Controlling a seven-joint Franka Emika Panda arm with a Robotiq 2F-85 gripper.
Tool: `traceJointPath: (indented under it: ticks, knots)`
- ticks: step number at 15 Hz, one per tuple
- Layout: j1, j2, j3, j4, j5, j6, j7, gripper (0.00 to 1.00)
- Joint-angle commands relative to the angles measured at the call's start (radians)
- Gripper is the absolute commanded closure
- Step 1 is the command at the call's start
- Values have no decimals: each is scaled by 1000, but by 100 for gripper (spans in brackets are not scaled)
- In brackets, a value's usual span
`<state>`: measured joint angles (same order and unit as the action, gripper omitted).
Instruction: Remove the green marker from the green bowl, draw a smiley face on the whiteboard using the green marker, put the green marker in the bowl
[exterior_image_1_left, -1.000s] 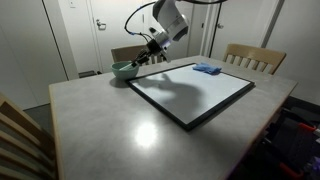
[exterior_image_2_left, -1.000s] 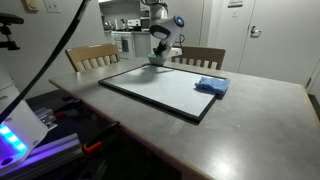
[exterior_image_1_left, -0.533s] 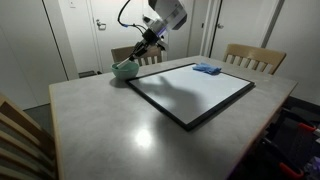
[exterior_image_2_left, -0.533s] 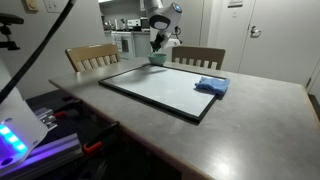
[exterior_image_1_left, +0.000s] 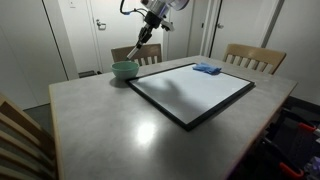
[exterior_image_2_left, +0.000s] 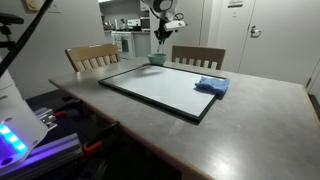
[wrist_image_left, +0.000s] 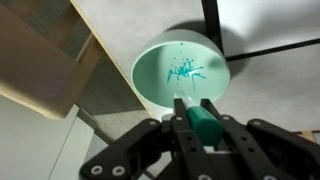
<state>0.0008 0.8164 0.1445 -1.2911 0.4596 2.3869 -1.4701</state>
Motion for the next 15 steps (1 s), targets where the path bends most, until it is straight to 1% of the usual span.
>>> traceJointPath:
  ticks: [1, 5, 8, 11, 15]
  knots:
    - [18, -80, -46, -68, -177, -11, 192, 95]
    - [40, -146, -91, -126, -373, -27, 441, 95]
    - [49, -203, -100, -181, -475, -86, 600, 95]
    - [42, -254, -81, -209, -518, -221, 702, 95]
    - [27, -286, -60, -178, -503, -452, 751, 95]
